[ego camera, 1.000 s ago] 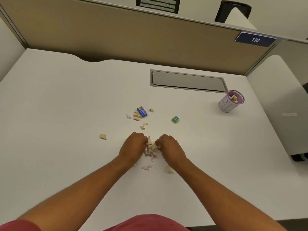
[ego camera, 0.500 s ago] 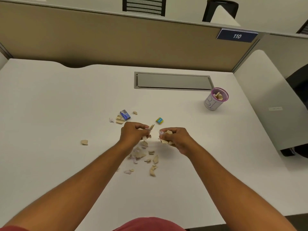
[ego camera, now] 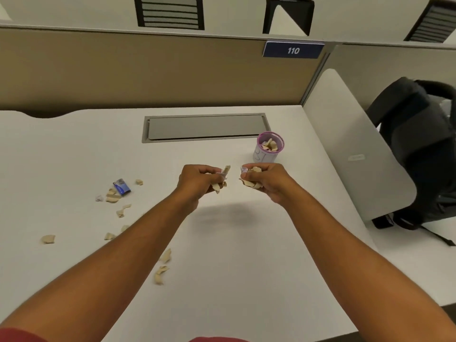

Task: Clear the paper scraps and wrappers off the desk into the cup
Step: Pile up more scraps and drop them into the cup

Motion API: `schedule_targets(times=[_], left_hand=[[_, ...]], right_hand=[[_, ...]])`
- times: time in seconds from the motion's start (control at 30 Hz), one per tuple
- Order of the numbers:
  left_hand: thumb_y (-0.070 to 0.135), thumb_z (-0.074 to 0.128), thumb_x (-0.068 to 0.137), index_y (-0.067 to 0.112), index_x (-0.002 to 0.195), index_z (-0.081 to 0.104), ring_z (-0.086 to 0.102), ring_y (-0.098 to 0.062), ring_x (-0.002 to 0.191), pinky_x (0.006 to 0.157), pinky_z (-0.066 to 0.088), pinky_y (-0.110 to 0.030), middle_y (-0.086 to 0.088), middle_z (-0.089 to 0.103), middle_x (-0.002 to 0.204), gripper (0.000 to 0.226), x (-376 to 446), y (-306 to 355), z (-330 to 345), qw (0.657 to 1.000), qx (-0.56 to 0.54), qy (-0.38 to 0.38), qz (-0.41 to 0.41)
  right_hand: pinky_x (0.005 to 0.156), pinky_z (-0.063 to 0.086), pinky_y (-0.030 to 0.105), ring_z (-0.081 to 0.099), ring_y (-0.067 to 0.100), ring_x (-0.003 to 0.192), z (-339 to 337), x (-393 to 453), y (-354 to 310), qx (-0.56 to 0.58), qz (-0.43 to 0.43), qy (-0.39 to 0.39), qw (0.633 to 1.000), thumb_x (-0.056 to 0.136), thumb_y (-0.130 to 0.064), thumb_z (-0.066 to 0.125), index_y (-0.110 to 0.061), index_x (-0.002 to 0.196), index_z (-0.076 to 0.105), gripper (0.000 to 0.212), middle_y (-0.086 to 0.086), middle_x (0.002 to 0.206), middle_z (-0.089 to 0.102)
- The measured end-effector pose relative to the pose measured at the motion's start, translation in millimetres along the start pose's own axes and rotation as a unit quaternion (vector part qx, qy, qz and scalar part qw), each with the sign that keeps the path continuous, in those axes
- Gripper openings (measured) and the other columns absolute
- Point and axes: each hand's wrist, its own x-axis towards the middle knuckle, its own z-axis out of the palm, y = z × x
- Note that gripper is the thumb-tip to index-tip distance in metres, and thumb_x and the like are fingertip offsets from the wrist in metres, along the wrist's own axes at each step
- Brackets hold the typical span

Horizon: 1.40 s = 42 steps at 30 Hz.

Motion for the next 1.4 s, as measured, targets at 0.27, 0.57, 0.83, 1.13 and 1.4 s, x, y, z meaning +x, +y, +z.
schedule_targets(times=[0.27, 0.57, 0.83, 1.13, 1.4], left_hand=[[0.0, 0.085, 0.078, -0.001, 0.099, 0.078, 0.079, -0.023, 0.072, 0.08, 0.065, -0.034, -0.016, 0.08, 0.096, 0.022, 24, 33, 63, 1.0, -0.013, 0.0, 0.0], [0.001, 0.084, 0.079, 0.002, 0.095, 0.078, 0.077, -0.021, 0.069, 0.068, 0.062, -0.026, -0.015, 0.079, 0.093, 0.017, 38, 42, 84, 0.999, -0.027, 0.024, -0.009], [0.001, 0.084, 0.08, 0.003, 0.094, 0.078, 0.078, -0.022, 0.071, 0.07, 0.063, -0.027, -0.015, 0.08, 0.095, 0.015, 46, 34, 83, 0.999, -0.021, 0.045, -0.019], [0.001, 0.083, 0.08, 0.005, 0.091, 0.079, 0.078, -0.022, 0.073, 0.069, 0.062, -0.026, -0.015, 0.08, 0.096, 0.012, 49, 34, 97, 0.999, -0.011, 0.041, -0.025], [0.0, 0.083, 0.081, 0.0, 0.099, 0.078, 0.079, -0.025, 0.077, 0.069, 0.063, -0.026, -0.016, 0.079, 0.097, 0.019, 68, 53, 116, 0.999, 0.022, 0.027, -0.012]], right_hand=[[0.088, 0.063, 0.04, 0.069, 0.023, 0.105, -73, 88, -64, -0.248, -0.13, 0.129, 0.951, 0.075, -0.013, 0.09, -0.013, 0.102, 0.081, 0.028, 0.007, 0.112, 0.075], [0.086, 0.056, 0.035, 0.066, 0.033, 0.113, -57, 152, -58, -0.589, -0.137, 0.038, 0.796, 0.079, -0.021, 0.087, -0.009, 0.125, 0.068, 0.051, 0.013, 0.125, 0.069], [0.089, 0.061, 0.042, 0.069, 0.034, 0.107, -64, 154, -71, -0.635, -0.162, -0.009, 0.755, 0.082, -0.019, 0.084, -0.014, 0.12, 0.073, 0.04, 0.012, 0.123, 0.071], [0.09, 0.058, 0.038, 0.07, 0.033, 0.104, -68, 150, -68, -0.609, -0.164, 0.019, 0.776, 0.08, -0.023, 0.086, -0.008, 0.123, 0.071, 0.048, 0.014, 0.122, 0.071], [0.083, 0.059, 0.033, 0.07, 0.023, 0.095, -97, 129, -77, -0.494, -0.225, 0.07, 0.837, 0.08, -0.012, 0.085, -0.013, 0.111, 0.079, 0.032, 0.009, 0.11, 0.077]])
